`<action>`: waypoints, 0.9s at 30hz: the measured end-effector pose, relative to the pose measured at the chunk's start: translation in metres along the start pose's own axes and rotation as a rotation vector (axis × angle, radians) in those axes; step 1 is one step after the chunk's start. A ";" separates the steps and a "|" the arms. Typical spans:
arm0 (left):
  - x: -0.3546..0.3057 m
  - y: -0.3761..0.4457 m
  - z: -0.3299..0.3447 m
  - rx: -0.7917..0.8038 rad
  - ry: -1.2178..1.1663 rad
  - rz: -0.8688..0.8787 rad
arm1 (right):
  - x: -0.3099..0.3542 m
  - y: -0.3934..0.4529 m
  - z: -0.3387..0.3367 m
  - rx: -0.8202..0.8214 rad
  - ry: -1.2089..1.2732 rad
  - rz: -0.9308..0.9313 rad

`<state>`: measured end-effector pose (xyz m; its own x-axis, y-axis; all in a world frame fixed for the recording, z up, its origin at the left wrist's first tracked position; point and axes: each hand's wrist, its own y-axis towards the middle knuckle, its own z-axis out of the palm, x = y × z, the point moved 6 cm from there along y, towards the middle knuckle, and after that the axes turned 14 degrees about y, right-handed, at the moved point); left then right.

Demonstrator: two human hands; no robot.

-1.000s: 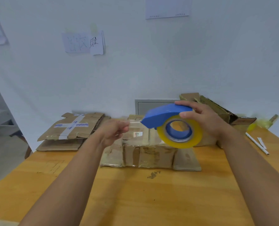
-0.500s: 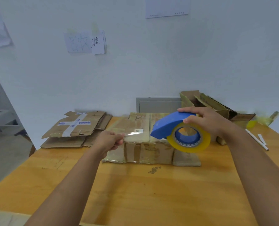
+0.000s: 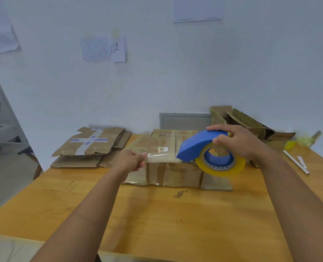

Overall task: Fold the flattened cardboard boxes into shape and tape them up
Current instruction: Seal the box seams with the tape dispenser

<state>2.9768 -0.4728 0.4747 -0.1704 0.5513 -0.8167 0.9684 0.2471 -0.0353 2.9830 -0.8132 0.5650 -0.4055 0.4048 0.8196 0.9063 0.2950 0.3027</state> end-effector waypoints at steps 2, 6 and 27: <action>-0.003 0.003 -0.001 0.009 0.017 0.008 | -0.001 -0.001 -0.001 -0.002 -0.001 0.002; 0.001 0.005 0.003 0.060 0.028 -0.025 | -0.002 0.000 0.000 0.005 0.003 0.009; -0.022 -0.048 0.061 -0.450 0.854 0.773 | -0.003 0.007 0.003 -0.004 0.035 0.002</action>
<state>2.9453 -0.5455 0.4591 0.1908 0.9757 0.1081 0.7474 -0.2158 0.6284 2.9899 -0.8101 0.5629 -0.3989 0.3752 0.8367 0.9078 0.2905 0.3025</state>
